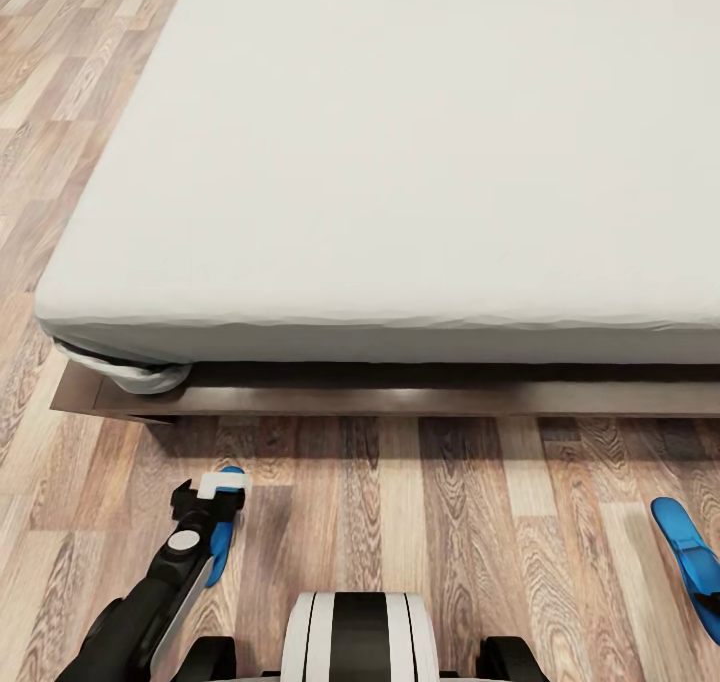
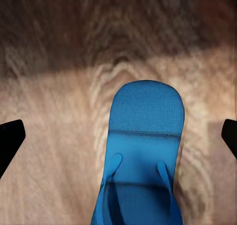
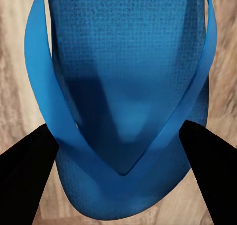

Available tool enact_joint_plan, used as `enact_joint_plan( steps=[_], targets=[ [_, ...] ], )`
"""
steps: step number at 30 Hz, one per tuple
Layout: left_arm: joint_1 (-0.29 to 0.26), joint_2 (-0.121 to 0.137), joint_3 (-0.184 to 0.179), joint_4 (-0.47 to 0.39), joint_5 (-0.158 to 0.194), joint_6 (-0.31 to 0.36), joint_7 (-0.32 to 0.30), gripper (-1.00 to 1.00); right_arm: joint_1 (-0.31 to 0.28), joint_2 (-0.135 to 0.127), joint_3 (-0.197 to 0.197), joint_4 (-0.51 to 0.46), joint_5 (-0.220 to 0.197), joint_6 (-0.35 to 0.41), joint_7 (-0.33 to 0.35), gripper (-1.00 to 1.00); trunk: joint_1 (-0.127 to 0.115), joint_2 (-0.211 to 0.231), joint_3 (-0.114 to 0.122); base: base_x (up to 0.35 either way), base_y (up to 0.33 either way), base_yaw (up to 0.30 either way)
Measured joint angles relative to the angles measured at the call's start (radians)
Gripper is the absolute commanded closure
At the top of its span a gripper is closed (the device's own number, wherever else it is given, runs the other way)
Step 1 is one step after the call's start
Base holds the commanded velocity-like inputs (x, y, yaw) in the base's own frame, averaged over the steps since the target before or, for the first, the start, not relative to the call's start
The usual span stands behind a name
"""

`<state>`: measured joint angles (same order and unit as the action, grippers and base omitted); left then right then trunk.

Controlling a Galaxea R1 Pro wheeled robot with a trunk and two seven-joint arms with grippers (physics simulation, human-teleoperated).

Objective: In the bedroom, move the book from the bed onto either nightstand, and place the two sandals side by side next to the bed.

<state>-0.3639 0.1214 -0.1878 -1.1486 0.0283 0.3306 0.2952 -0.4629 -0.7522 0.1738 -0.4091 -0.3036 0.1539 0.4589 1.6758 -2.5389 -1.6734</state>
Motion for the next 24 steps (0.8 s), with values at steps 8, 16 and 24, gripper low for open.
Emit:
enact_joint_plan(
  steps=[8, 16, 24],
  targets=[
    [0.0, 0.081, 0.042, 0.013, 0.003, -0.028, -0.321, -1.0, 0.0, 0.006, 0.0, 0.001, 0.0, 0.0, 0.0, 1.0, 0.0, 0.0, 0.0, 0.0, 0.0, 0.0],
    [0.0, 0.114, 0.32, 0.047, 0.001, -0.118, -0.597, -1.0, 0.0, 0.008, 0.0, 0.0, 0.0, 0.0, 0.002, 1.0, 0.0, 0.0, 0.0, 0.0, 0.0, 0.0],
    [0.001, 0.115, 0.596, 0.095, -0.009, -0.153, -0.812, -1.0, 0.0, 0.024, 0.0, -0.001, -0.002, -0.002, 0.005, 1.0, 0.0, 0.0, 0.0, 0.0, 0.0, 0.0]
  ],
)
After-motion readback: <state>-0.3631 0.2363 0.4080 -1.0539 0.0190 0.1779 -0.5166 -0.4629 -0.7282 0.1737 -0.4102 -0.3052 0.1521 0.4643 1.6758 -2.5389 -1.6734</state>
